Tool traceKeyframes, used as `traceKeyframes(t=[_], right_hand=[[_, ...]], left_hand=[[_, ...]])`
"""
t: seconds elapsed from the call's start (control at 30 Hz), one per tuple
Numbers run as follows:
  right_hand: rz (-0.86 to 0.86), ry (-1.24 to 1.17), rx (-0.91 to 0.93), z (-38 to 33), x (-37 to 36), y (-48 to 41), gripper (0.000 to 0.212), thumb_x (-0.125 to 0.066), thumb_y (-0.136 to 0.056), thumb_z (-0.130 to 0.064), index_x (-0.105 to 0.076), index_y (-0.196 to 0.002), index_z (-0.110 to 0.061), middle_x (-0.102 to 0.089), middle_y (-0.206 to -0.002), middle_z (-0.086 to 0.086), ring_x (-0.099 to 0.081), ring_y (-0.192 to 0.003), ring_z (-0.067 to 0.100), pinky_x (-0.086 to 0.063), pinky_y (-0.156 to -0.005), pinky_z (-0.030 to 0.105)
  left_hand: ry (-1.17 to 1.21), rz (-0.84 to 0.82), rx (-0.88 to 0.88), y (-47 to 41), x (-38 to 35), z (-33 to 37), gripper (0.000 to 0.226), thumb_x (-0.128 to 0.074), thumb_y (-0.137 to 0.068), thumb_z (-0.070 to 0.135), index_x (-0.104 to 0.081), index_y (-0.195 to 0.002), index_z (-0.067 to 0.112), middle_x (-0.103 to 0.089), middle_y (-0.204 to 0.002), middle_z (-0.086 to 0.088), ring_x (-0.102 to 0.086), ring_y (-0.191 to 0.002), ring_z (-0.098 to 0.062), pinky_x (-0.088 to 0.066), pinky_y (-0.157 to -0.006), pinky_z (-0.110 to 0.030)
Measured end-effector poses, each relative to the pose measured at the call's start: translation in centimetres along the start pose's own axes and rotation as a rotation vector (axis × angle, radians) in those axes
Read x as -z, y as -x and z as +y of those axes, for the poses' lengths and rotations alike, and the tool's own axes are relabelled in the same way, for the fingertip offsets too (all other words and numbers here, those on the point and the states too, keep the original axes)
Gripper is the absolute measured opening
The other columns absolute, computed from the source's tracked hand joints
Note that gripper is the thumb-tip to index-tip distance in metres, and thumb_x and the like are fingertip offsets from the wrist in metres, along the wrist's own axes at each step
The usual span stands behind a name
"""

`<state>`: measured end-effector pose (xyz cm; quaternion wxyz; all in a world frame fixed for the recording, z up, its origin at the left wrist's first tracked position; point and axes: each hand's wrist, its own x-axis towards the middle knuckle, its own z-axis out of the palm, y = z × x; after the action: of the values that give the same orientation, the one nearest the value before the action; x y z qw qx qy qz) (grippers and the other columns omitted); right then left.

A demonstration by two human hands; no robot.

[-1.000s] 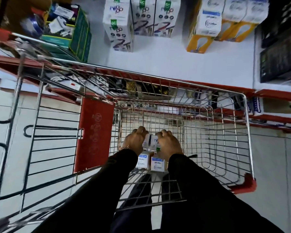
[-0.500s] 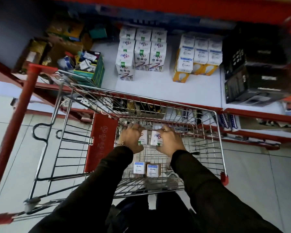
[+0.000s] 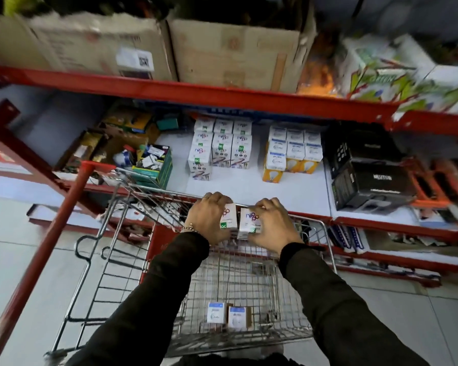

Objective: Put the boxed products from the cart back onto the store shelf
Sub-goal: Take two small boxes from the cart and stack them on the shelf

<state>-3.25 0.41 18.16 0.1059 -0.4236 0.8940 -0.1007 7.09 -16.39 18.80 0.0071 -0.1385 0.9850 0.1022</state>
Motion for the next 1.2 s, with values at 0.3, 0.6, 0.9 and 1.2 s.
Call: traceKeyframes(t=[0.3,0.6,0.9,1.2], right_hand=[[0.135,0.006,0.027,0.8,3.3,-5.8,0.074,-0.078,-0.071,-0.046,-0.057,-0.135,-0.016,-0.055,-0.124,0.003,-0.045,-0.119,0.025,-0.046,-0.100,0.040],[0.088,0.062,-0.048,1.3,1.8,-14.8,0.067,-0.074,-0.083,-0.020,-0.046,-0.143,-0.013,-0.050,-0.139,0.007,-0.041,-0.130,0.027,-0.046,-0.100,0.038],[0.070,0.069,-0.069,1.6,0.8,-18.2,0.051,-0.062,-0.093,-0.017,-0.046,-0.141,-0.009,-0.049,-0.143,0.010,-0.039,-0.134,0.029,-0.043,-0.102,0.037],[0.067,0.018,-0.075,1.7,0.1,-16.9,0.056,-0.068,-0.089,-0.016,-0.047,-0.140,-0.008,-0.041,-0.142,0.011,-0.044,-0.130,0.031,-0.053,-0.095,0.042]], left_hand=[[-0.059,0.096,0.014,-6.3,3.7,-1.7,0.069,-0.073,-0.063,0.042,-0.053,-0.125,0.021,-0.062,-0.120,-0.002,-0.060,-0.106,-0.024,-0.054,-0.089,-0.038],[-0.180,-0.046,0.062,-14.4,1.9,-4.6,0.069,-0.067,-0.076,0.021,-0.043,-0.141,0.021,-0.051,-0.140,-0.006,-0.053,-0.126,-0.028,-0.024,-0.120,-0.049],[-0.206,-0.102,0.027,-17.2,0.5,-5.5,0.069,-0.057,-0.086,0.022,-0.031,-0.149,0.014,-0.036,-0.150,-0.012,-0.044,-0.134,-0.031,-0.012,-0.125,-0.046],[-0.167,-0.027,0.044,-15.7,-1.0,-4.9,0.067,-0.046,-0.089,0.011,-0.022,-0.152,0.008,-0.030,-0.154,-0.015,-0.031,-0.143,-0.032,-0.014,-0.126,-0.042]])
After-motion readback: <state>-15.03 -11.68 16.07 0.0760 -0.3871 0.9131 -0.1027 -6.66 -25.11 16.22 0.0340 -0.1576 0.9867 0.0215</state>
